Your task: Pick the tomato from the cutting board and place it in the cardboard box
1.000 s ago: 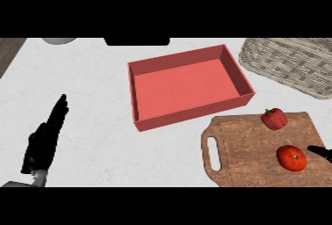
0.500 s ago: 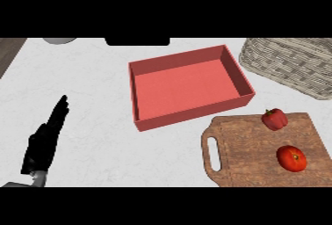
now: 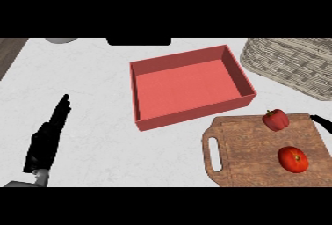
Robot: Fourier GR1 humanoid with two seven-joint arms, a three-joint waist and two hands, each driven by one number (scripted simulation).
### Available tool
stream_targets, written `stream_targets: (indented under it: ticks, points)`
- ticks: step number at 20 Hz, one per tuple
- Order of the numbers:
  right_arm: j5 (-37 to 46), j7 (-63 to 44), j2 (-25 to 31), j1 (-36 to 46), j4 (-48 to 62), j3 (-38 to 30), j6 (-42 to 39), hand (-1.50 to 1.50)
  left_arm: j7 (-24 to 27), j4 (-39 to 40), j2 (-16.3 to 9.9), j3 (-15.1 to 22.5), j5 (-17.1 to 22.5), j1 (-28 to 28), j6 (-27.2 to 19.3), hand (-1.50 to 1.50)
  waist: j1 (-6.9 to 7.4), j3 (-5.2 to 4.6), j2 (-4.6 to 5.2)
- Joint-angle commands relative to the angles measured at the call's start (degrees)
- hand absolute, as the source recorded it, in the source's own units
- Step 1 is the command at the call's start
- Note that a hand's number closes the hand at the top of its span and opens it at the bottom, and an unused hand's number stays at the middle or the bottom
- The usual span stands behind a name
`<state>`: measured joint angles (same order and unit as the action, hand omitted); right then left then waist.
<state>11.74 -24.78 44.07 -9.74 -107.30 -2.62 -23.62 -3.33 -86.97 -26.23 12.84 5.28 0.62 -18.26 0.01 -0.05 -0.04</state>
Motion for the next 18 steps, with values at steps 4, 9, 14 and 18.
stream_targets:
  ticks: [4,9,14,18]
  points:
    - [5.5,-4.8,-5.7,2.7,-0.2,-0.3,-4.0,-1.50,-0.1,0.7,2.9,-3.1,-2.4,0.7,3.4,0.00,-0.04,0.04,0.01]
    - [11.9,0.1,-7.7,-1.6,2.9,-0.1,-3.4,-1.50,-1.1,-2.8,3.1,-4.3,-4.4,-2.9,3.5,0.00,-0.04,0.06,-0.02]
    - [14.6,-0.9,-11.6,0.6,2.6,-0.8,-5.5,-1.50,2.6,4.5,5.8,-8.0,-5.1,1.5,7.0,0.00,-0.16,0.04,0.02]
    - [13.0,-4.7,-11.7,6.5,3.3,-2.2,-9.4,-1.50,-0.7,-0.6,9.0,-3.9,-9.1,-2.0,3.9,0.00,0.10,0.04,0.01]
